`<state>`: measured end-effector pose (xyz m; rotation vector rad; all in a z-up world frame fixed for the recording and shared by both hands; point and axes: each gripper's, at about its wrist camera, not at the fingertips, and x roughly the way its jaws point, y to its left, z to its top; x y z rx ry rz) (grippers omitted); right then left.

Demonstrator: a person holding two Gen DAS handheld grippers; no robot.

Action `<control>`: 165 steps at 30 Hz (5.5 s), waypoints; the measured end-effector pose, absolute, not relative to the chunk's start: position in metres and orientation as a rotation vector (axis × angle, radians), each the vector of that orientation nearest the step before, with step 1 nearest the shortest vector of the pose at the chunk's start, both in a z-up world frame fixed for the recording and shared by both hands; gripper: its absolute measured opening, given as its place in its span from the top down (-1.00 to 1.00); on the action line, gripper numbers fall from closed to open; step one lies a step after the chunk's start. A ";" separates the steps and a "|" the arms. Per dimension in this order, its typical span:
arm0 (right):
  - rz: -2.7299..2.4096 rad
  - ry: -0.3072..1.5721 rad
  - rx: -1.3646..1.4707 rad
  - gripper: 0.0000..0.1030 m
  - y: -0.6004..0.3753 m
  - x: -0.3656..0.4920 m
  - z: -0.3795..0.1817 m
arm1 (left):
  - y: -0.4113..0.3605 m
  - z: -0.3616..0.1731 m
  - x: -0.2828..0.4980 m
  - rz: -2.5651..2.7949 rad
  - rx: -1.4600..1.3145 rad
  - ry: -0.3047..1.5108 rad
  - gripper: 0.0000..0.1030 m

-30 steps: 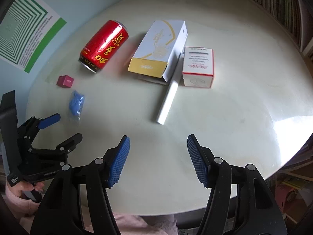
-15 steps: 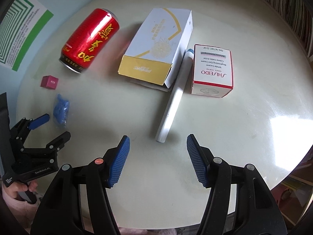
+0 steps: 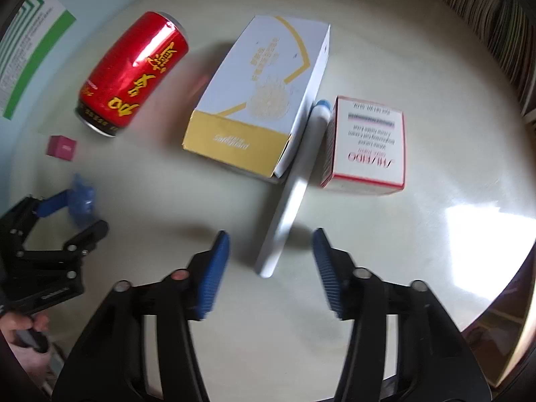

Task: Collect trash
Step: 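Grasp the bagged blue glove with the left tool while the right tool grasps the white tube, then lift the bagged glove and white tube toward the wastebasket, then open both tools over the wastebasket to drop the glove and tube, then swing both open tools back over the table, then grasp the white-and-gold box with the left tool while the right tool grasps the Shiseido box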

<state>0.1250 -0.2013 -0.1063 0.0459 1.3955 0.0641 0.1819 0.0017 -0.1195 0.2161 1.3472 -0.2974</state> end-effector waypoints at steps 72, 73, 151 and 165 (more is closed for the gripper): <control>-0.367 1.268 0.790 0.75 -0.429 -0.249 -0.094 | -0.376 -0.108 -0.115 -1.286 1.122 1.072 0.29; -0.367 1.270 0.795 0.75 -0.431 -0.250 -0.096 | -0.379 -0.110 -0.119 -1.293 1.128 1.079 0.29; 0.338 1.317 0.024 -0.33 -0.281 0.110 -0.052 | -0.162 -0.064 0.176 -0.579 0.680 1.205 -0.82; 0.304 1.379 0.060 -0.28 -0.271 0.154 -0.080 | -0.175 -0.093 0.226 -0.613 0.667 1.265 -0.81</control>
